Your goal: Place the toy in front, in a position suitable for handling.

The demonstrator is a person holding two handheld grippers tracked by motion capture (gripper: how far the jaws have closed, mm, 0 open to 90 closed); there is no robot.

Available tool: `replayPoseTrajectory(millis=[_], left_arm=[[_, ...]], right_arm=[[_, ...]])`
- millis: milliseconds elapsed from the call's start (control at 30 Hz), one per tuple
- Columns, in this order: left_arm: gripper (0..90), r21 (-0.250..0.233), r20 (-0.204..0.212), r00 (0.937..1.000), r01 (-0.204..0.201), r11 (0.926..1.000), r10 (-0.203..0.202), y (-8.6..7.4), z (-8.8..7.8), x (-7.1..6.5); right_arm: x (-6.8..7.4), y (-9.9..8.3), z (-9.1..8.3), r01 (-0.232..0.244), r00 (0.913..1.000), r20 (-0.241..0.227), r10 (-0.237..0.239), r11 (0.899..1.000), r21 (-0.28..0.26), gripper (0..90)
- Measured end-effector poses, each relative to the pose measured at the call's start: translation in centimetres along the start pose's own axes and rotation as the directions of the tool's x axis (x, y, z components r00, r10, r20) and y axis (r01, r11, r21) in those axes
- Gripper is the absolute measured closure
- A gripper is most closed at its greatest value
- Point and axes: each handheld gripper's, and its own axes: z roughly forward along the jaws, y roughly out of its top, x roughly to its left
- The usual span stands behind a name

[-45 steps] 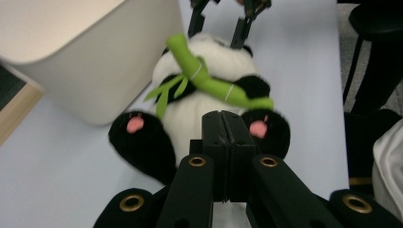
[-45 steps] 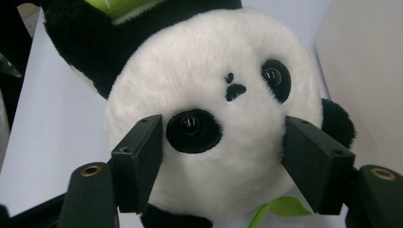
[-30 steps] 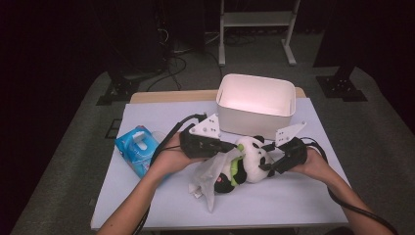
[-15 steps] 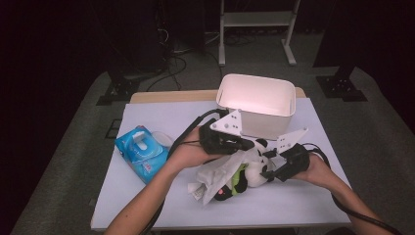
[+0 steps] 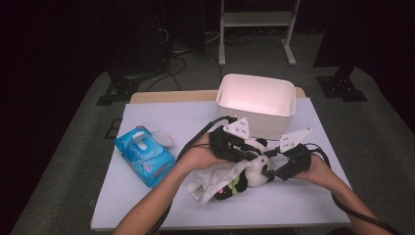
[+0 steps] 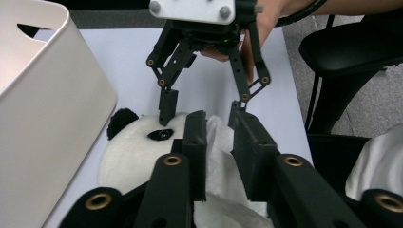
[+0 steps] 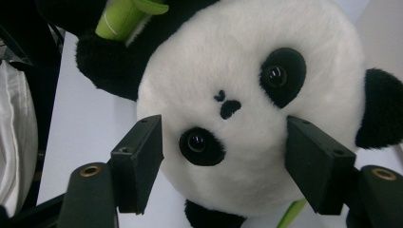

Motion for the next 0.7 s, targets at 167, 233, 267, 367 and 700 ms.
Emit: replayPoseTrajectory(millis=[167,233,267,367,700], left_arm=[[70.4,-0.018,-0.006,1.0,-0.007,0.9998,0.007,0.2,-1.0,-0.4],[70.4,-0.019,-0.013,0.9999,-0.004,0.9998,0.004,-0.1,-1.6,-0.4],[70.4,-0.019,-0.013,0.9999,-0.004,0.9998,0.004,-0.1,-1.6,-0.4],[70.4,-0.023,-0.023,0.9997,0.008,0.9997,-0.009,-0.7,-2.2,-0.4],[68.9,-0.045,-0.056,0.998,0.026,0.9987,-0.029,-1.9,-4.0,-0.4]], right_arm=[[-0.4,0.0,-0.1,-0.013,0.9999,-0.002,0.013,1.0,-0.006,31.4],[-0.6,0.1,-0.1,-0.016,0.9999,-0.004,0.016,1.0,-0.006,31.4],[-0.7,0.1,-0.1,-0.016,0.9999,-0.004,0.016,1.0,-0.007,31.4],[-1.0,0.2,-0.3,-0.022,0.9997,-0.01,0.022,1.0,-0.007,31.3],[-1.4,1.3,-1.3,-0.008,1.0,0.003,0.008,1.0,0.01,31.5]])
